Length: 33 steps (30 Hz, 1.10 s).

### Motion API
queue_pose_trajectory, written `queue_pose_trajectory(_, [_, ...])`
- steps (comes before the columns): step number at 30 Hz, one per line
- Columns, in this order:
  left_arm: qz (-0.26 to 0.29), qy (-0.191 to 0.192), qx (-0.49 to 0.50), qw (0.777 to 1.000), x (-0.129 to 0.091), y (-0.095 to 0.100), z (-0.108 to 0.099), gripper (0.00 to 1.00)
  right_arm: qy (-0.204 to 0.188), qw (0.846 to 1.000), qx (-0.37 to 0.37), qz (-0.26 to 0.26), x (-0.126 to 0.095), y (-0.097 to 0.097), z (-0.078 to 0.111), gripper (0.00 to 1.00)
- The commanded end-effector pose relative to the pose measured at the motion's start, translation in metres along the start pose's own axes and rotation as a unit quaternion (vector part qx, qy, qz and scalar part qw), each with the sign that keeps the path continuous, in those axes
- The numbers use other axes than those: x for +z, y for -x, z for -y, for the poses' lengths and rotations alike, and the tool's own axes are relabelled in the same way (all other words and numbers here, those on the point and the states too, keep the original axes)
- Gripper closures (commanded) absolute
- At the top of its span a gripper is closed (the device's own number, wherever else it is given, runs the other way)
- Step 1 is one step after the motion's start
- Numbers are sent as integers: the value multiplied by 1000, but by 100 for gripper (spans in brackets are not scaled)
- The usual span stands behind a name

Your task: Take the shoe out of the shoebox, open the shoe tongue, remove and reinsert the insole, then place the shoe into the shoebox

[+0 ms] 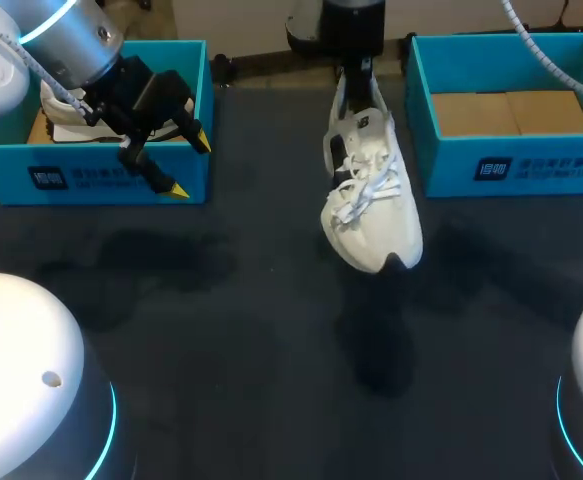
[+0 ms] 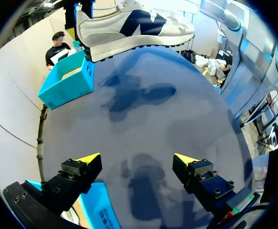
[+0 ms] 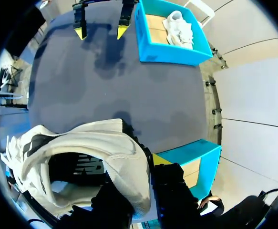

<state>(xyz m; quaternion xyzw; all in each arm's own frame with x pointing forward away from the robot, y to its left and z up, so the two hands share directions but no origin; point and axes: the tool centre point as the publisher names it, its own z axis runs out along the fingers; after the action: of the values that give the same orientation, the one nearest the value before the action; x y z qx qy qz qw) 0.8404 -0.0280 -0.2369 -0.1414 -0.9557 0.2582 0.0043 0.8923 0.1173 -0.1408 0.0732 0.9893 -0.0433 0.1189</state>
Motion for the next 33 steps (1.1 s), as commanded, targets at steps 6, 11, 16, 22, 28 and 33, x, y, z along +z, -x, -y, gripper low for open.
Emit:
queue_pose_trajectory(6, [1,1,0,1000,0,-1,0,0,1,1000,0,0,0,0,1,100])
queue_pose_trajectory(11, [1,1,0,1000,0,-1,0,0,16,1000,6,-5,3,9,8,100])
queue_pose_trajectory(16, [1,1,0,1000,0,-1,0,0,36,999,-11,-10,16,39,38,100])
queue_pose_trajectory(22, [1,1,0,1000,0,-1,0,0,28,999,-42,-6,23,72,77,100])
queue_pose_trajectory(28, [1,1,0,1000,0,-1,0,0,7,998,-54,-4,35,103,118,100])
queue_pose_trajectory(33, [1,1,0,1000,0,-1,0,0,-6,998,-63,-1,44,124,143,100])
